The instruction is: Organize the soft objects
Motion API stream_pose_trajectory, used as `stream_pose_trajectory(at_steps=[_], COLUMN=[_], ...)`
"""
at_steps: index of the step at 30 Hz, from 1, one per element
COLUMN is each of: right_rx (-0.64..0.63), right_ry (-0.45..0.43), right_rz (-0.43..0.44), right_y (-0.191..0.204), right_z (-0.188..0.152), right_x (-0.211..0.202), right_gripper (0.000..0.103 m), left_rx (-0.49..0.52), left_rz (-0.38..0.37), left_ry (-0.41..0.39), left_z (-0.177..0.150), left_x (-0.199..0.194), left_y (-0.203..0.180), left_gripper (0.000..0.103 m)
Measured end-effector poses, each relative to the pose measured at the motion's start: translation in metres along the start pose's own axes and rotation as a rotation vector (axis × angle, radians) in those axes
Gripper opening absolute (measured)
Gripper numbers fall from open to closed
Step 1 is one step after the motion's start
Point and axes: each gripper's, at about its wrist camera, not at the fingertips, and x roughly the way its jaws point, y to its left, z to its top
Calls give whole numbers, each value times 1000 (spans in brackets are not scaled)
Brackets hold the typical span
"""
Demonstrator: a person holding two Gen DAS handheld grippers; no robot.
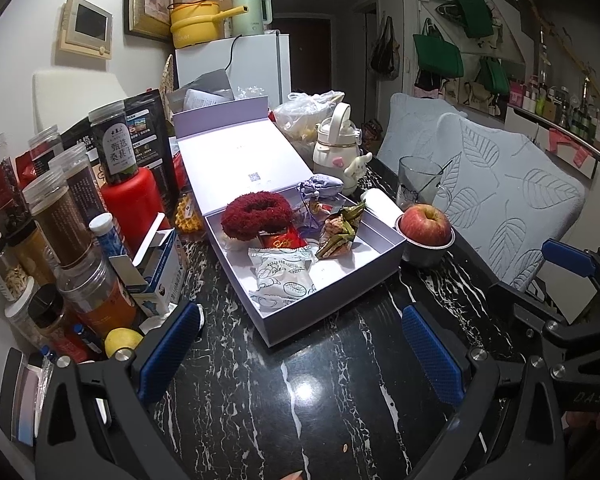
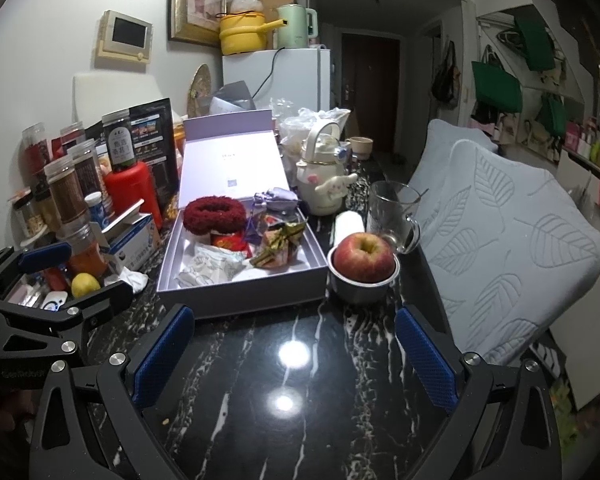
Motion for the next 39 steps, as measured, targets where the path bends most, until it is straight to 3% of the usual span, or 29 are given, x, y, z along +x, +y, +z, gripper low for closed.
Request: stream_pose_trajectory(at_steps=[39], right_rx=[6], right_ry=[27], right_rz=[-8], right_y=[-4], right_z=[-6], right_x=[6], right_gripper=[102], left_rx=[17], left_rz=[21], left_ry=[24], left_z=[-3], left_x=[4], left_y=[3], left_gripper=[103])
